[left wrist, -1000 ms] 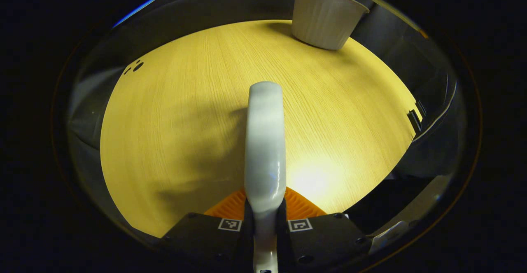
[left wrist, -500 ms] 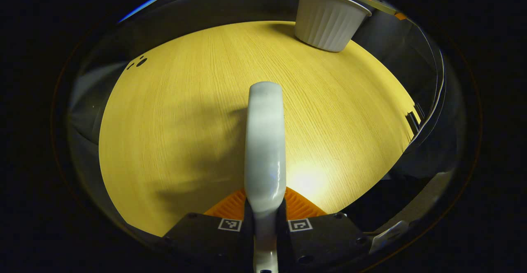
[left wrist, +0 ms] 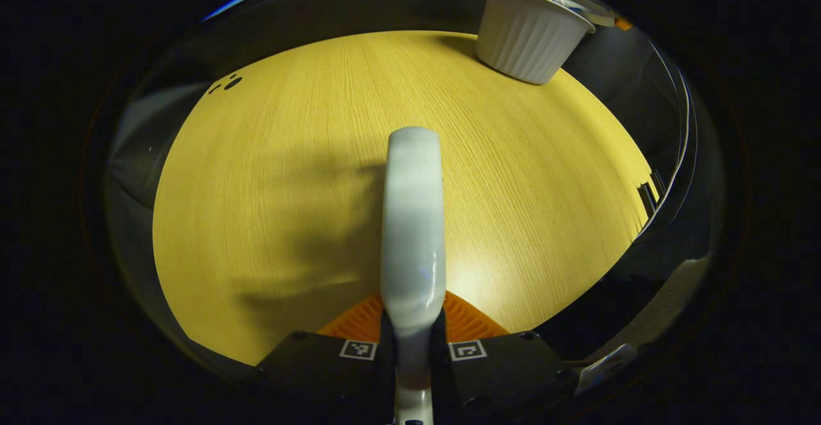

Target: Pick up the small broom and dustpan from the desktop, sweep the trash into the dustpan with the broom, and then empty the trash into the garbage bin.

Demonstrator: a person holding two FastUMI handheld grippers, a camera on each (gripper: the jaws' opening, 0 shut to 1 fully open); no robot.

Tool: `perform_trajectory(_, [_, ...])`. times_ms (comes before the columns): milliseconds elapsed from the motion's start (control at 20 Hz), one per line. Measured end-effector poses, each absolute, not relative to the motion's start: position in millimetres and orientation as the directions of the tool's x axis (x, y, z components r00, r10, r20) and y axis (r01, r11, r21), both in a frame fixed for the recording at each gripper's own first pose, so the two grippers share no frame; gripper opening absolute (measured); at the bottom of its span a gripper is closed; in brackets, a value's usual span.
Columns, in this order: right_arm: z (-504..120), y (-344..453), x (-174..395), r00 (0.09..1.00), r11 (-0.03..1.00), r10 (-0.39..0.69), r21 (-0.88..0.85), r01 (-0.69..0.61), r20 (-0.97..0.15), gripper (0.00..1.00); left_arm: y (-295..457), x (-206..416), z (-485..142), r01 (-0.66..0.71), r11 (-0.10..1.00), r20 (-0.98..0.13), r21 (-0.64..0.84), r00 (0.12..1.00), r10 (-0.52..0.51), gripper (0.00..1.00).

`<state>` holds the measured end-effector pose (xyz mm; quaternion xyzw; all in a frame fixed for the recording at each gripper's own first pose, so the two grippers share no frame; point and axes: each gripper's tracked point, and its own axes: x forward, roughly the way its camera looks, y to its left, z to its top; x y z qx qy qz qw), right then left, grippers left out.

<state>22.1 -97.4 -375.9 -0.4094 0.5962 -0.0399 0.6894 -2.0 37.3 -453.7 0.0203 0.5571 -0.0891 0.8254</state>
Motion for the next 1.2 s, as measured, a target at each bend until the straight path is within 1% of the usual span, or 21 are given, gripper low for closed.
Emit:
perform_trajectory(100, [-370, -98, 26, 0.266, 0.644, -0.551, -0.605, -0.468, -0.791, 0.35, 37, -2, -454, 0.172, 0.983, -0.924, -0.066, 0.362, -0.126, 0.27])
perform_trajectory(200, [-371, -92, 29, 0.249, 0.656, -0.537, -0.585, -0.476, -0.806, 0.34, 38, 0, -454, 0.169, 0.983, -0.924, -0.068, 0.36, -0.126, 0.26])
perform_trajectory(250, [-371, -91, 30, 0.25, 0.657, -0.535, -0.584, -0.477, -0.807, 0.34, 38, 1, -454, 0.165, 0.984, -0.924, -0.069, 0.361, -0.126, 0.26])
perform_trajectory(300, [-372, -91, 31, 0.253, 0.657, -0.535, -0.585, -0.477, -0.806, 0.34, 38, 2, -453, 0.159, 0.985, -0.924, -0.073, 0.361, -0.127, 0.29])
perform_trajectory(400, [-372, -90, 32, 0.251, 0.656, -0.534, -0.583, -0.479, -0.808, 0.34, 40, 3, -452, 0.157, 0.985, -0.926, -0.074, 0.357, -0.127, 0.27])
perform_trajectory(450, [-372, -92, 32, 0.25, 0.653, -0.537, -0.584, -0.482, -0.806, 0.31, 40, 4, -452, 0.159, 0.985, -0.927, -0.071, 0.354, -0.123, 0.27])
perform_trajectory(500, [-371, -92, 32, 0.248, 0.651, -0.54, -0.586, -0.483, -0.804, 0.35, 40, 5, -452, 0.16, 0.985, -0.928, -0.069, 0.353, -0.122, 0.26])
perform_trajectory(650, [-373, -94, 33, 0.263, 0.663, -0.533, -0.589, -0.462, -0.805, 0.34, 42, 8, -453, 0.16, 0.985, -0.93, -0.067, 0.346, -0.119, 0.27])
perform_trajectory(750, [-375, -93, 31, 0.278, 0.691, -0.513, -0.583, -0.428, -0.812, 0.35, 41, 10, -453, 0.163, 0.985, -0.931, -0.061, 0.346, -0.115, 0.27])
perform_trajectory(850, [-378, -89, 25, 0.304, 0.733, -0.476, -0.563, -0.381, -0.826, 0.34, 38, 13, -453, 0.166, 0.984, -0.931, -0.058, 0.347, -0.113, 0.26])
perform_trajectory(1050, [-381, -75, 19, 0.404, 0.814, -0.367, -0.5, -0.296, -0.838, 0.34, 36, 18, -451, 0.169, 0.984, -0.932, -0.047, 0.347, -0.105, 0.27])
perform_trajectory(1100, [-383, -69, 15, 0.429, 0.839, -0.33, -0.47, -0.276, -0.841, 0.31, 37, 19, -450, 0.169, 0.985, -0.932, -0.045, 0.348, -0.102, 0.27])
perform_trajectory(1200, [-385, -57, 4, 0.473, 0.874, -0.268, -0.418, -0.248, -0.839, 0.38, 37, 21, -448, 0.172, 0.984, -0.932, -0.039, 0.349, -0.098, 0.27])
